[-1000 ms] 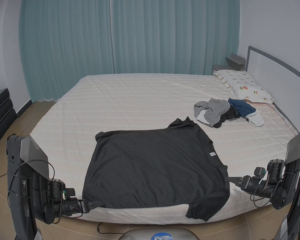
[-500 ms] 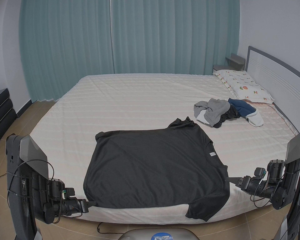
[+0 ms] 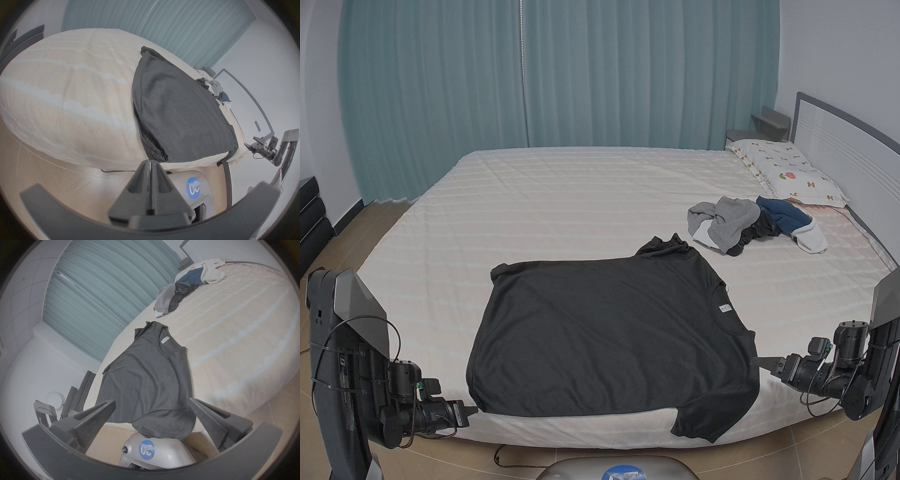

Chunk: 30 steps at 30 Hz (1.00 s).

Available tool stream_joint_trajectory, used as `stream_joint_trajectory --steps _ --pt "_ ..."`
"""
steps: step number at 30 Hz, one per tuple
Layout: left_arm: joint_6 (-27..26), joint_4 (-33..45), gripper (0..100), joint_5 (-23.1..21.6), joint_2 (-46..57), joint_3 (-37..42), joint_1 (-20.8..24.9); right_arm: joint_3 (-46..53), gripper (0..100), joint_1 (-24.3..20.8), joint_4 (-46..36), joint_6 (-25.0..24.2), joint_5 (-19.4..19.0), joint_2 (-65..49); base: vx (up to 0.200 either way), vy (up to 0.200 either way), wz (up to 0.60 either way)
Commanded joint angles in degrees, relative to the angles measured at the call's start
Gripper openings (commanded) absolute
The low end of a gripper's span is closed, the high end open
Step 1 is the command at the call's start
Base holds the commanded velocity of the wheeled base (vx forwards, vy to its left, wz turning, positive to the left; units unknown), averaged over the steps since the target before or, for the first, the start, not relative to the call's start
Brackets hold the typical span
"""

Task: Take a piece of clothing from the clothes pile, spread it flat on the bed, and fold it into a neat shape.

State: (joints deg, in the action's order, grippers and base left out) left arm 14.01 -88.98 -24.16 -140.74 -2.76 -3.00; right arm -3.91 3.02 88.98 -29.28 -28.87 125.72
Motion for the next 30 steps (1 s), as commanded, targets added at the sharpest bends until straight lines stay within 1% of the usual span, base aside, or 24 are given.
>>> stream_joint_trajectory --steps 1,5,8,9,10,11,15,24,30 --pt "0.6 -0.8 0 -0.2 0.8 0.5 -1.1 -0.3 100 0.0 0.7 0.4 0.6 2.3 0.0 0.0 0.0" --pt "2.2 -0.8 0 -1.1 1.8 0.5 -2.1 -0.7 100 0.4 0.7 1.3 0.8 4.9 0.0 0.0 0.0" --pt "3.5 -0.8 0 -2.4 2.6 0.5 -2.4 -1.4 100 0.4 0.7 1.8 2.0 6.6 0.0 0.0 0.0" --pt "4.6 -0.8 0 -3.7 3.5 0.5 -2.8 -2.5 100 0.2 0.7 2.1 3.5 8.6 0.0 0.0 0.0" --pt "4.7 -0.8 0 -3.8 3.5 0.5 -2.8 -2.7 100 0.2 0.7 2.1 3.6 8.7 0.0 0.0 0.0" --pt "5.4 -0.8 0 -4.7 3.9 0.4 -3.1 -4.1 100 0.0 0.7 2.1 4.6 10.8 0.0 0.0 0.0" --pt "5.8 -0.8 0 -5.1 3.5 0.0 -3.2 -7.2 100 -0.3 0.7 2.1 5.8 14.0 0.0 0.0 0.0" --pt "5.8 -0.8 0 -5.5 3.1 -0.2 -3.2 -9.5 100 -0.2 0.7 1.6 6.0 14.3 0.0 0.0 0.0" --pt "5.8 -0.8 0 -5.5 3.1 -0.2 -3.2 -10.6 100 -1.1 0.7 2.0 6.3 14.1 0.0 0.0 0.0"
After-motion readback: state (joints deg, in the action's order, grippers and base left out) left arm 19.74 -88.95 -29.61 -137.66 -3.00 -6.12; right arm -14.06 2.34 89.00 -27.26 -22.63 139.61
